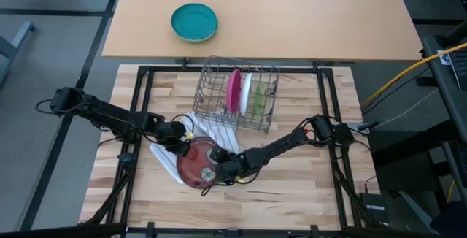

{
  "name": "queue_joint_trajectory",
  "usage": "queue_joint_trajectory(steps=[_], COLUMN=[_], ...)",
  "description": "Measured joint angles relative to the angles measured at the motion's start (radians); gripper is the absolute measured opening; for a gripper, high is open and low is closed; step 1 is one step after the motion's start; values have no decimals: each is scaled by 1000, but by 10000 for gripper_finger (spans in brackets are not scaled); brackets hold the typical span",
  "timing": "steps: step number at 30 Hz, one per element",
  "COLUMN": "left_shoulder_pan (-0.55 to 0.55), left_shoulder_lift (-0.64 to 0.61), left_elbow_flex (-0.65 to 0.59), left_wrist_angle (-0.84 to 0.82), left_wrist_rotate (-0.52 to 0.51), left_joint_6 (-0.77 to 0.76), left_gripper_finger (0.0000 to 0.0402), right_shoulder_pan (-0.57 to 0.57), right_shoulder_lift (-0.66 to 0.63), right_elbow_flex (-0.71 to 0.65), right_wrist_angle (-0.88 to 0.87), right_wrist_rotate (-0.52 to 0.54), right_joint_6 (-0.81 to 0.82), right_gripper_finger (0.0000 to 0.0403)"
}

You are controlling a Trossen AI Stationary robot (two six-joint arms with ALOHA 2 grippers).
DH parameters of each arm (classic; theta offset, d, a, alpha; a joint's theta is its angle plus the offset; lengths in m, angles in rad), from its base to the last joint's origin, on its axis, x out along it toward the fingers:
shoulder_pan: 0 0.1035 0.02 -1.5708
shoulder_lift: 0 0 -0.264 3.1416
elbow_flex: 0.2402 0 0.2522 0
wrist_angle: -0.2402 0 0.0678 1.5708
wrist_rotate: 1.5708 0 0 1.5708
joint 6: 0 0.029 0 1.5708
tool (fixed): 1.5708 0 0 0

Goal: Sort dishes
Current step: Put the red plate in the dish rack

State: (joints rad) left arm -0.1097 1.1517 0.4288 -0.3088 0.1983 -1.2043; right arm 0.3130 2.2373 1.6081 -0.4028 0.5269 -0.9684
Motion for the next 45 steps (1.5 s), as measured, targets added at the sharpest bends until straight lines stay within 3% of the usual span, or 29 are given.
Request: queue_joint_trajectory(steps=[9,18,25,33,45], left_shoulder_pan=[-2,1,1,1,1], left_shoulder_lift=[-48,-50,-50,-50,-57], left_elbow_flex=[2,7,7,4,7], left_wrist_angle=[14,36,28,89,131], left_wrist_rotate=[-11,-41,-66,-104,-124], left_joint_6=[-25,-70,-78,-42,-22], left_gripper_finger=[33,2,2,1,0], right_shoulder_pan=[1,3,5,6,6], right_shoulder_lift=[-27,-30,-30,-47,-120], right_elbow_flex=[9,12,13,10,115], right_wrist_angle=[-117,-276,-300,-346,-366], right_wrist_rotate=[6,-6,-37,24,4], right_joint_6=[-34,-80,-82,-84,-84], right_gripper_finger=[154,154,154,154,154])
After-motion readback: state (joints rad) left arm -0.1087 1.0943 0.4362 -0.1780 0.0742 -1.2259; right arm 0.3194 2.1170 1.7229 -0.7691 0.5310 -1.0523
